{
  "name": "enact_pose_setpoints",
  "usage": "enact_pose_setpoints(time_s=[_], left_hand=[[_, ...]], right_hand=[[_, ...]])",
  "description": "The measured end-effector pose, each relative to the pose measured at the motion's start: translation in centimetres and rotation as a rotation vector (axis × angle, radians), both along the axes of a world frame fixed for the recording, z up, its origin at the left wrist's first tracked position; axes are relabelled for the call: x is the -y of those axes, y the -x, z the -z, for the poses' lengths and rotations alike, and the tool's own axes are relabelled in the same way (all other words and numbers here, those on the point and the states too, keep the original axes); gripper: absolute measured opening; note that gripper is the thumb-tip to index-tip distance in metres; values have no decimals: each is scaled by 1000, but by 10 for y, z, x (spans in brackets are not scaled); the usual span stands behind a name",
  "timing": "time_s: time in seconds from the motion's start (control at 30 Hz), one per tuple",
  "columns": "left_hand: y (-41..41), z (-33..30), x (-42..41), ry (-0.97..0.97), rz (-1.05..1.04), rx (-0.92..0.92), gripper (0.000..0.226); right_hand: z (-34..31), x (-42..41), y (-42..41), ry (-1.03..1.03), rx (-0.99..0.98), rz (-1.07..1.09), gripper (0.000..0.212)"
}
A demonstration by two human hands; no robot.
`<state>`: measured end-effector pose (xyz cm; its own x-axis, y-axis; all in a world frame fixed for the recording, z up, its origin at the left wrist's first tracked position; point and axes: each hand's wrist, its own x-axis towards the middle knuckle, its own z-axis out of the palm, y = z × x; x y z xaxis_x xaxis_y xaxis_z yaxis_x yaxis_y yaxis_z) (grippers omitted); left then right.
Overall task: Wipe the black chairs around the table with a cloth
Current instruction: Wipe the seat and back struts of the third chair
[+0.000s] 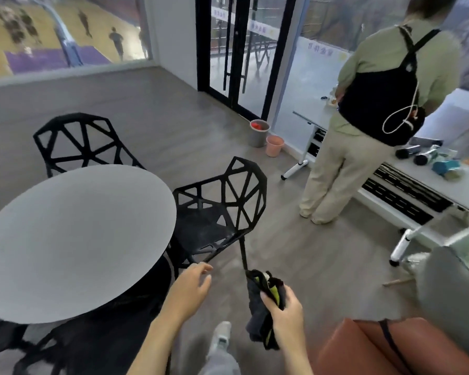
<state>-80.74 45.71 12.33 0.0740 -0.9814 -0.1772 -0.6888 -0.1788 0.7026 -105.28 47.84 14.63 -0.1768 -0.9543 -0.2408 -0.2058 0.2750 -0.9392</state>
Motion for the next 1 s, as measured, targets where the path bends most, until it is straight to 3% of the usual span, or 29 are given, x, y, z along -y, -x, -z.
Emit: enact_pose_setpoints(time_s=[0.33,0.5,0.67,0.8,0.9,1.0], left_hand=[[-41,21,230,-90,-130,-64,22],[-58,21,291,-141,-226,-65,23],[-53,41,330,-183,-321,-54,23],[-34,69,343,-241,-417,-43,20],[-12,100,343,-300,-503,-47,21],[5,141,345,-368,-598,-79,17]], right_hand=[[8,242,-25,-67,-56,-148,20],[9,341,-32,-69,-84,-189,7],[32,435,-21,-3,-172,-222,9],[71,506,-13,53,-300,-366,12],[120,543,-4,158,-590,-522,21],[164,561,-2,275,-724,-638,30]])
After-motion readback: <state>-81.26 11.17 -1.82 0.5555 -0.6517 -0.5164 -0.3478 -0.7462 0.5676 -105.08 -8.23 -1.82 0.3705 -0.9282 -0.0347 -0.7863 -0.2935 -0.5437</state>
